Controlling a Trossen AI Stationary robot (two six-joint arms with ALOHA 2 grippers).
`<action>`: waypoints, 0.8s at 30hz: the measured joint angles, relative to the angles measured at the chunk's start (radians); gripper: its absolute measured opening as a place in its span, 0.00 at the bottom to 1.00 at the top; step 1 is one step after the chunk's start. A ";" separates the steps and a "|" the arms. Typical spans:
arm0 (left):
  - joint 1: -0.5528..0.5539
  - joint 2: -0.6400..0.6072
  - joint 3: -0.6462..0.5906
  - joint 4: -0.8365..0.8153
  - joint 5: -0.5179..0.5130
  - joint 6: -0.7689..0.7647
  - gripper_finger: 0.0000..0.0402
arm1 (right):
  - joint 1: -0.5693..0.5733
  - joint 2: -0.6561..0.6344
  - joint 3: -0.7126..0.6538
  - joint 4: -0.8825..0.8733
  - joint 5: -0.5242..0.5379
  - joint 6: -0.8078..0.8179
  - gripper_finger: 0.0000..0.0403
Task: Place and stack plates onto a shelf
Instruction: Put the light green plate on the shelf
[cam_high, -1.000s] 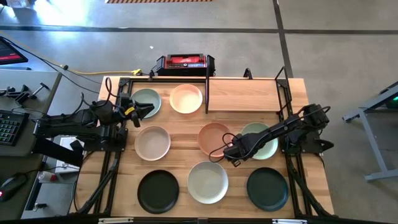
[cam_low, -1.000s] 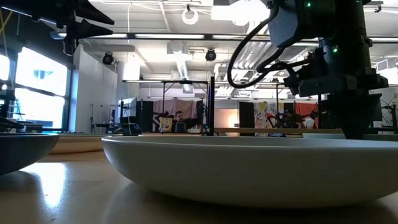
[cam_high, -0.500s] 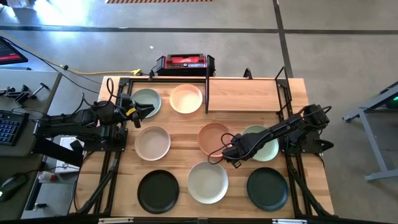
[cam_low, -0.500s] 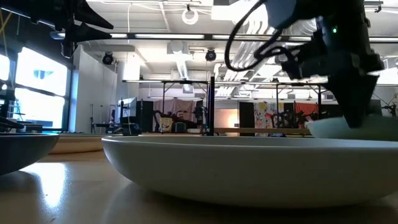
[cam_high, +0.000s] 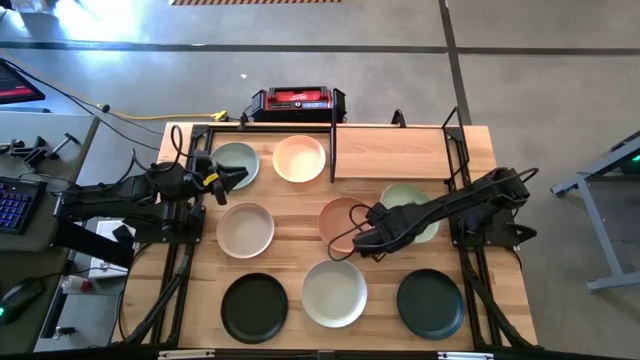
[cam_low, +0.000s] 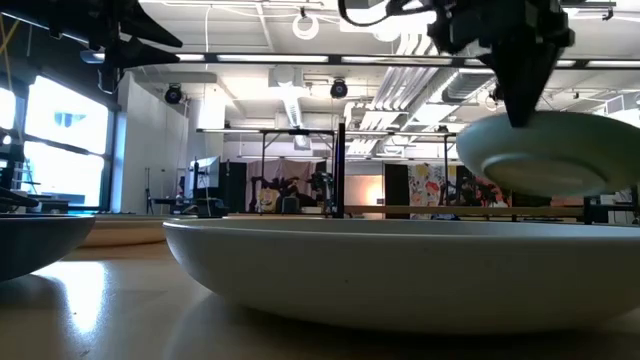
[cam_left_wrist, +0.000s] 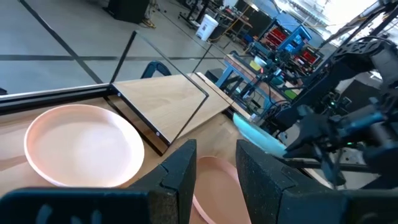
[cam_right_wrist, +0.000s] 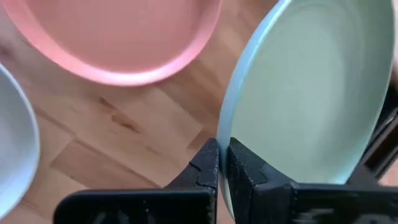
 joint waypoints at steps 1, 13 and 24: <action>0.000 0.000 0.000 0.000 -0.007 0.000 0.25 | -0.002 0.000 0.014 -0.015 0.020 -0.009 0.00; 0.000 0.000 0.000 0.000 -0.058 0.000 0.25 | -0.125 0.000 0.035 -0.123 0.196 -0.258 0.00; 0.000 0.000 0.000 0.000 -0.065 -0.003 0.25 | -0.324 0.000 -0.137 -0.012 0.229 -0.490 0.00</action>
